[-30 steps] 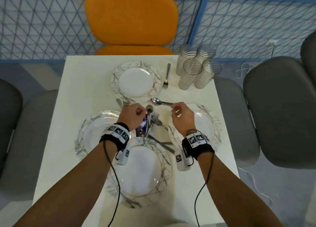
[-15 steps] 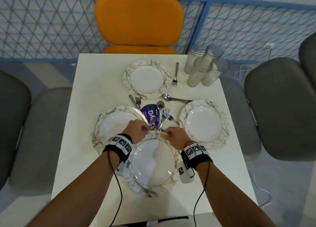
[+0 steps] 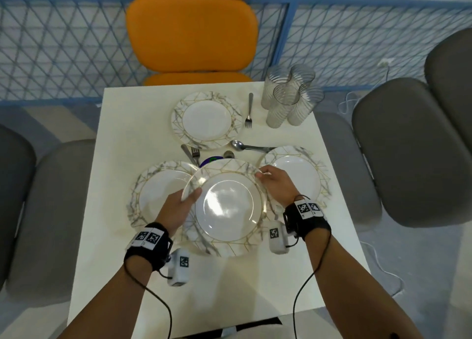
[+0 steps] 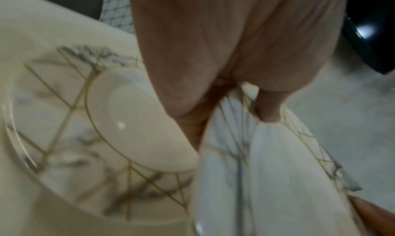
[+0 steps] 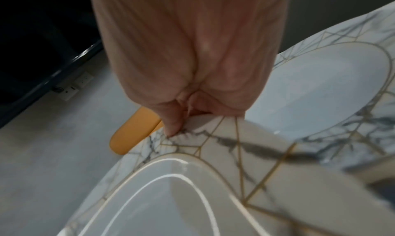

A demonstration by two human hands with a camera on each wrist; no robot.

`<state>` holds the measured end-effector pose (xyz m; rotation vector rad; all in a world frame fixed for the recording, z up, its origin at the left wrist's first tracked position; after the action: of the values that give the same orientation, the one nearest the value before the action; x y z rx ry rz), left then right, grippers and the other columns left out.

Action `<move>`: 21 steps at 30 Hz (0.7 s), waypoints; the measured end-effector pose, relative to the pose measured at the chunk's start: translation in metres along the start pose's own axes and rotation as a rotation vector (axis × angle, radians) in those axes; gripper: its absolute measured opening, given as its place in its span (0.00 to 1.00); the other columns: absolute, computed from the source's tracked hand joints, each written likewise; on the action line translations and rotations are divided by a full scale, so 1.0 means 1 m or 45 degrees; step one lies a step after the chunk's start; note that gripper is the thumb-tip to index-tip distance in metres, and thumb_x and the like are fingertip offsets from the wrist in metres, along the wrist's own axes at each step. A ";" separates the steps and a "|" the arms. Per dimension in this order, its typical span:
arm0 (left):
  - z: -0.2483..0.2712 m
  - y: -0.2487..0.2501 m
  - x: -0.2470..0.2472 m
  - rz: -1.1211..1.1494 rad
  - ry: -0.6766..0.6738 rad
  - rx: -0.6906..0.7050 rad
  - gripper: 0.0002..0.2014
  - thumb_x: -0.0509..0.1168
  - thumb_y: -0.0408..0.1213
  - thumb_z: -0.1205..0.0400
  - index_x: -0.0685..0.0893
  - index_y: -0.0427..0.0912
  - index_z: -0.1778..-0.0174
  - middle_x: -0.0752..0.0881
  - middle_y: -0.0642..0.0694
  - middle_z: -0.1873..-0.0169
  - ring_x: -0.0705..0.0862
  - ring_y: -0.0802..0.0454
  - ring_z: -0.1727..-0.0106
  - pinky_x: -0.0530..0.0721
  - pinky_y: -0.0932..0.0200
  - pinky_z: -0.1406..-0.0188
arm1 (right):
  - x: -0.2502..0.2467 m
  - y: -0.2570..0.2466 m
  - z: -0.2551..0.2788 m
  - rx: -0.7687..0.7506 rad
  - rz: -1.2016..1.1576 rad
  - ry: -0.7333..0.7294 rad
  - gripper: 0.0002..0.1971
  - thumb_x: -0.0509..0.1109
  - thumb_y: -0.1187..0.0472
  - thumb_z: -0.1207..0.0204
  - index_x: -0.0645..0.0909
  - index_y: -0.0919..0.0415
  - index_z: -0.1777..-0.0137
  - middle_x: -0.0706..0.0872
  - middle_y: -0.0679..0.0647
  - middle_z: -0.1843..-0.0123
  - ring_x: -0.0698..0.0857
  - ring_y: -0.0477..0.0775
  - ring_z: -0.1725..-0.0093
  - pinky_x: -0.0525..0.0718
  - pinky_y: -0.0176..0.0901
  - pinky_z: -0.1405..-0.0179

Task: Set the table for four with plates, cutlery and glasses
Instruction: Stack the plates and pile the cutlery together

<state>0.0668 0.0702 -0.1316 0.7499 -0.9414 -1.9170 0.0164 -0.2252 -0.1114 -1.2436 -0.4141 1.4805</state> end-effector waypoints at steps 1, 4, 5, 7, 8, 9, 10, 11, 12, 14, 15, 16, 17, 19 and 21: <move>0.000 0.006 0.002 0.010 0.036 0.023 0.13 0.68 0.54 0.13 0.90 0.50 0.42 0.94 0.53 0.47 0.90 0.57 0.42 0.84 0.58 0.41 | -0.008 0.003 -0.001 0.026 -0.009 0.022 0.10 0.69 0.44 0.20 0.86 0.48 0.52 0.89 0.44 0.54 0.85 0.47 0.53 0.82 0.45 0.48; -0.005 0.019 0.004 0.031 0.144 0.041 0.21 0.67 0.55 0.13 0.88 0.43 0.35 0.92 0.48 0.42 0.88 0.51 0.39 0.82 0.50 0.32 | -0.053 0.026 -0.005 0.086 0.005 0.254 0.09 0.69 0.51 0.20 0.87 0.53 0.46 0.92 0.48 0.50 0.89 0.53 0.50 0.82 0.45 0.47; -0.009 0.022 0.002 0.021 0.185 0.028 0.25 0.67 0.58 0.14 0.87 0.40 0.32 0.91 0.46 0.40 0.87 0.48 0.38 0.81 0.49 0.31 | -0.074 0.040 -0.007 0.132 0.097 0.387 0.09 0.69 0.55 0.20 0.86 0.54 0.44 0.91 0.51 0.47 0.89 0.56 0.46 0.81 0.44 0.45; -0.013 0.026 -0.001 0.050 0.239 0.000 0.32 0.68 0.65 0.18 0.87 0.40 0.31 0.91 0.45 0.40 0.87 0.45 0.36 0.82 0.46 0.30 | -0.111 0.075 -0.003 0.364 0.360 0.613 0.16 0.71 0.56 0.22 0.81 0.57 0.35 0.85 0.60 0.35 0.81 0.64 0.33 0.78 0.50 0.35; -0.016 0.026 -0.002 0.073 0.264 -0.009 0.35 0.69 0.69 0.21 0.88 0.41 0.33 0.92 0.45 0.40 0.88 0.45 0.36 0.83 0.42 0.29 | -0.124 0.092 0.002 0.532 0.468 0.668 0.22 0.73 0.54 0.22 0.76 0.59 0.30 0.78 0.64 0.29 0.75 0.67 0.28 0.75 0.56 0.31; -0.017 0.026 -0.002 0.097 0.287 -0.012 0.36 0.69 0.70 0.23 0.88 0.42 0.33 0.92 0.45 0.41 0.88 0.45 0.37 0.84 0.40 0.29 | -0.133 0.109 0.007 0.684 0.533 0.687 0.29 0.74 0.51 0.23 0.71 0.62 0.27 0.73 0.66 0.25 0.70 0.69 0.25 0.73 0.60 0.29; -0.018 0.027 -0.001 0.108 0.302 -0.016 0.36 0.69 0.71 0.24 0.88 0.43 0.34 0.93 0.46 0.42 0.89 0.46 0.37 0.84 0.39 0.29 | -0.138 0.121 0.012 0.785 0.563 0.675 0.34 0.76 0.48 0.24 0.68 0.64 0.25 0.69 0.67 0.23 0.68 0.70 0.24 0.72 0.63 0.28; -0.020 0.024 -0.001 0.107 0.319 -0.025 0.37 0.69 0.72 0.25 0.89 0.44 0.34 0.93 0.48 0.42 0.89 0.46 0.37 0.84 0.38 0.29 | -0.140 0.132 0.013 0.828 0.556 0.639 0.38 0.77 0.46 0.25 0.65 0.66 0.24 0.68 0.67 0.23 0.67 0.70 0.24 0.71 0.64 0.27; -0.020 0.023 0.000 0.112 0.343 -0.037 0.38 0.68 0.74 0.26 0.89 0.44 0.34 0.93 0.49 0.41 0.88 0.47 0.37 0.84 0.38 0.29 | -0.140 0.140 0.011 0.825 0.509 0.603 0.40 0.78 0.47 0.26 0.64 0.67 0.23 0.68 0.68 0.22 0.68 0.70 0.23 0.72 0.63 0.27; -0.020 0.021 0.003 0.129 0.379 -0.043 0.37 0.67 0.74 0.25 0.89 0.46 0.35 0.93 0.50 0.43 0.88 0.48 0.37 0.84 0.39 0.29 | -0.140 0.156 0.005 0.788 0.364 0.579 0.40 0.81 0.50 0.27 0.65 0.68 0.23 0.71 0.68 0.23 0.71 0.70 0.24 0.74 0.62 0.27; -0.018 0.022 0.006 0.125 0.394 -0.040 0.33 0.66 0.72 0.23 0.91 0.47 0.38 0.93 0.51 0.45 0.88 0.48 0.38 0.84 0.41 0.30 | -0.141 0.160 0.004 0.780 0.319 0.579 0.39 0.81 0.52 0.28 0.67 0.69 0.23 0.73 0.68 0.23 0.73 0.70 0.24 0.77 0.61 0.27; -0.017 0.021 0.009 0.114 0.408 -0.042 0.30 0.65 0.71 0.21 0.91 0.48 0.41 0.93 0.52 0.47 0.88 0.49 0.40 0.85 0.42 0.33 | -0.143 0.164 0.005 0.777 0.289 0.575 0.38 0.81 0.53 0.27 0.68 0.69 0.23 0.75 0.68 0.24 0.75 0.69 0.25 0.78 0.59 0.28; -0.017 0.021 0.008 0.118 0.428 -0.044 0.29 0.64 0.70 0.20 0.92 0.48 0.43 0.93 0.52 0.48 0.89 0.49 0.41 0.86 0.43 0.35 | -0.143 0.163 0.005 0.773 0.257 0.574 0.37 0.79 0.54 0.25 0.69 0.69 0.23 0.76 0.67 0.24 0.75 0.68 0.25 0.77 0.57 0.29; -0.017 0.022 0.008 0.125 0.465 -0.057 0.29 0.62 0.70 0.18 0.90 0.46 0.47 0.92 0.50 0.51 0.88 0.47 0.47 0.86 0.46 0.41 | -0.147 0.162 0.008 0.762 0.116 0.609 0.32 0.75 0.57 0.21 0.70 0.68 0.21 0.78 0.65 0.25 0.77 0.67 0.26 0.78 0.53 0.31; -0.016 0.020 0.006 0.138 0.517 -0.109 0.30 0.60 0.68 0.16 0.87 0.41 0.48 0.86 0.48 0.57 0.82 0.46 0.53 0.83 0.45 0.44 | -0.157 0.158 0.013 0.699 -0.028 0.680 0.26 0.71 0.59 0.19 0.74 0.66 0.23 0.82 0.63 0.29 0.81 0.66 0.30 0.80 0.51 0.36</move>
<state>0.0853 0.0528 -0.1242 0.9710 -0.6303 -1.6170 -0.0989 -0.4104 -0.1596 -1.1153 0.3177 1.0770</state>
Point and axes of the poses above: each hand's wrist, its own z-axis away from the middle knuckle, its own x-axis out of the palm, y = z × x, the point moved 8 cm from there along -z, towards the middle knuckle
